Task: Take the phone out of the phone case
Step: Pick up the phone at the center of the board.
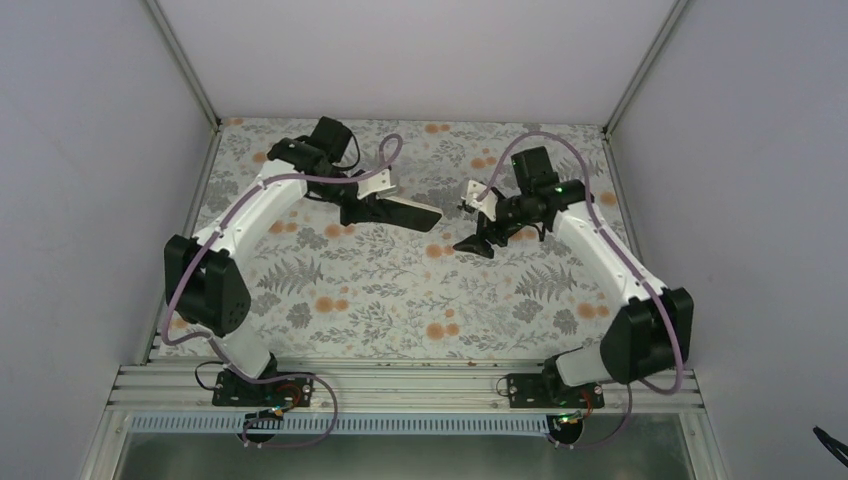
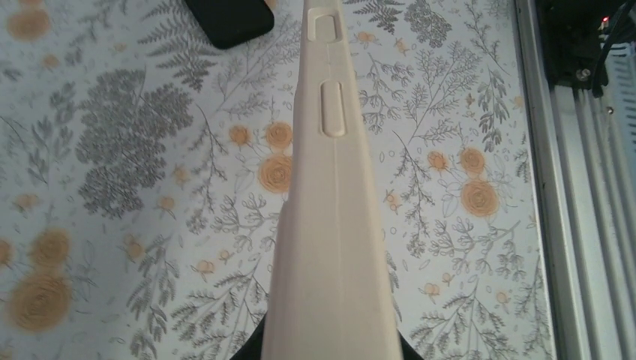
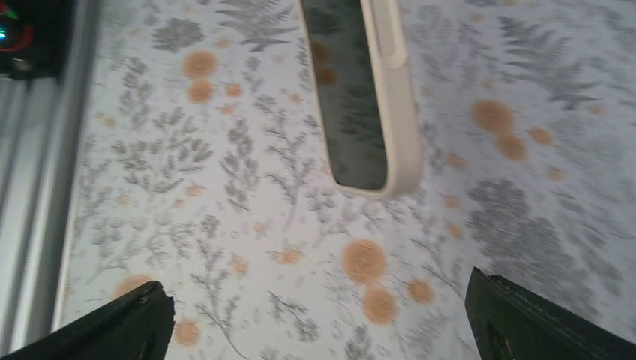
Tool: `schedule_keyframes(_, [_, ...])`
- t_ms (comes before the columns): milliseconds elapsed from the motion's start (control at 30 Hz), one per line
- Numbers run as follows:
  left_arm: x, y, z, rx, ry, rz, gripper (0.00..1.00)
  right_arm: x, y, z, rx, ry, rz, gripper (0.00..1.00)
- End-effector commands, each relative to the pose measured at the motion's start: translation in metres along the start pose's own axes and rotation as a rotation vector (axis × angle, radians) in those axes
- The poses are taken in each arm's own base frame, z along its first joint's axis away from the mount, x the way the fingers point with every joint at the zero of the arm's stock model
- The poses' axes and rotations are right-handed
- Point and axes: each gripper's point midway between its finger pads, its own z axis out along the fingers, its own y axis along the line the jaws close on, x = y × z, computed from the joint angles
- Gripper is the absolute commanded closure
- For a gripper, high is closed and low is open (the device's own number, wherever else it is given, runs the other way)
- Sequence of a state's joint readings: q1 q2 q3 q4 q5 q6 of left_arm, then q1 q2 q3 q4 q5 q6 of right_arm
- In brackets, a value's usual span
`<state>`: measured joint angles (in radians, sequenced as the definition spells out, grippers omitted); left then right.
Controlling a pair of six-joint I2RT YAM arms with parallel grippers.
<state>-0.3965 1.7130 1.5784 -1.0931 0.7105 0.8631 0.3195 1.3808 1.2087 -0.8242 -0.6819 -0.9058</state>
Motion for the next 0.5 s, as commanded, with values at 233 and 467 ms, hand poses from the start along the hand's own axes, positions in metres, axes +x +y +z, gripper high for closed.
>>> schedule_keyframes(233, [-0.014,-0.024,0.013,0.002,-0.026,0.166,0.98,-0.029,-0.006,0.017,-0.19,-0.116,0.033,0.04])
schedule_keyframes(467, [-0.027,-0.039,0.0,0.003,-0.048,0.196,0.98,-0.013,-0.02,0.035,-0.191,-0.068,0.041,0.08])
